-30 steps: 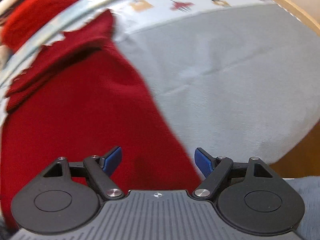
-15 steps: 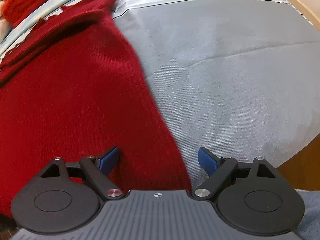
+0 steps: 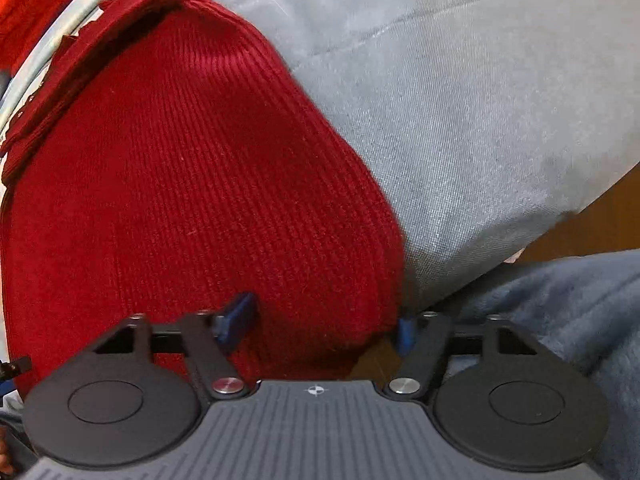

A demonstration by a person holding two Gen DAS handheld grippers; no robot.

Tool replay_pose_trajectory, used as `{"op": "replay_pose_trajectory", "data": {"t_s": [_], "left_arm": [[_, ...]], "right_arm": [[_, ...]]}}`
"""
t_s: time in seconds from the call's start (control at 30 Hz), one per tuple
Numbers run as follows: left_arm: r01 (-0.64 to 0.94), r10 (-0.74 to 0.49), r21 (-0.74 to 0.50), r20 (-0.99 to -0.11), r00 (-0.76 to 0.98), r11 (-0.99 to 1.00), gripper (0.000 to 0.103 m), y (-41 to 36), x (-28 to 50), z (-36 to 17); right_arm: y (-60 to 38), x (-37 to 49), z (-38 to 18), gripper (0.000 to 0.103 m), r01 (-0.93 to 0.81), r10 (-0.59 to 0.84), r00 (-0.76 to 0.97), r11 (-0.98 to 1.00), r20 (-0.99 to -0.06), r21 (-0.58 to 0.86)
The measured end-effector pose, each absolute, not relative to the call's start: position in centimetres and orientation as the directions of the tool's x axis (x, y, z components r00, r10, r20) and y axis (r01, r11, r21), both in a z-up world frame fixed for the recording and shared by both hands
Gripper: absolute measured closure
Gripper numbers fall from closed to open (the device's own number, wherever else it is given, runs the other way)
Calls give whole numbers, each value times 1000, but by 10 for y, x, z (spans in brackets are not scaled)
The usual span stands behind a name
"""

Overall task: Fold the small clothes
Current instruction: 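Grasp the hem with the left gripper while the right gripper grasps the hem beside it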

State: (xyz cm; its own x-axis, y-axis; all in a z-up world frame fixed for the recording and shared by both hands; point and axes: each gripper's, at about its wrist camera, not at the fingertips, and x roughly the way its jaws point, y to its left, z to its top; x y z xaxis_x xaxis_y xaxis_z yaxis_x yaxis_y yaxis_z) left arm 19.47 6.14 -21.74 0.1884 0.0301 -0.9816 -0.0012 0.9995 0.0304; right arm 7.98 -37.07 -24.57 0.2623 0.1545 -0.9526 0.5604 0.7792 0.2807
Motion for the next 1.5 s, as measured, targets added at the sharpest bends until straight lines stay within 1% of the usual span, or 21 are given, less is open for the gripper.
{"op": "replay_pose_trajectory", "data": {"t_s": [0.03, 0.07, 0.1, 0.13, 0.17, 0.2, 0.23, 0.3, 0.33, 0.5, 0.7, 0.77, 0.9, 1.03, 1.17, 1.33, 1.4, 1.5], "left_arm": [[7, 14, 15, -984, 176, 1000, 0, 61, 195, -217], [21, 1, 4, -985, 173, 1000, 4, 60, 195, -216], [39, -13, -6, -983, 181, 999, 10, 58, 193, -213], [58, -28, -17, -981, 193, 998, 24, 57, 191, -210], [78, -44, -28, -977, 208, 997, 49, 55, 189, -205], [96, -63, -43, -974, 217, 994, 60, 54, 186, -201], [99, -70, -48, -972, 224, 994, 78, 55, 183, -198], [97, -82, -60, -968, 236, 993, 84, 58, 178, -194], [88, -89, -70, -967, 239, 994, 94, 61, 177, -191], [38, -167, -163, -947, 274, 986, 95, 80, 164, -167], [66, -260, -253, -905, 338, 965, 96, 85, 138, -128], [65, -288, -282, -897, 337, 957, 96, 88, 128, -121], [63, -327, -325, -886, 329, 944, 96, 91, 118, -104], [50, -372, -378, -869, 327, 925, 96, 103, 99, -86], [31, -399, -411, -859, 322, 911, 96, 110, 97, -81], [19, -416, -433, -853, 316, 901, 96, 109, 120, -73], [19, -412, -429, -854, 318, 903, 96, 109, 138, -68], [-1, -406, -430, -853, 329, 903, 96, 101, 185, -64]], "right_arm": [[-371, 78, -243, 54, 557, 153, 275, 779, -949, 287], [-371, 76, -240, 60, 556, 148, 285, 779, -947, 289], [-371, 74, -237, 73, 556, 145, 294, 778, -945, 292], [-371, 73, -234, 85, 551, 147, 310, 777, -939, 303], [-369, 73, -230, 85, 543, 146, 326, 780, -934, 311], [-366, 72, -227, 86, 538, 132, 330, 787, -935, 301], [-363, 71, -224, 86, 530, 121, 334, 796, -935, 293], [-354, 67, -217, 87, 510, 102, 355, 812, -929, 284], [-352, 65, -213, 87, 507, 102, 371, 810, -923, 294], [-363, 46, -184, 88, 522, 133, 459, 759, -878, 388], [-370, 42, -151, 88, 502, 173, 549, 714, -818, 488], [-371, 38, -141, 88, 496, 177, 554, 715, -814, 493], [-381, 38, -141, 89, 496, 194, 546, 709, -815, 501], [-381, 20, -130, 89, 511, 226, 532, 682, -816, 523], [-385, 13, -120, 89, 538, 236, 530, 649, -815, 538], [-393, 49, -110, 89, 558, 239, 532, 623, -812, 548], [-398, 74, -107, 89, 559, 239, 535, 619, -810, 552], [-411, 128, -107, 89, 562, 253, 537, 604, -805, 565]]}}
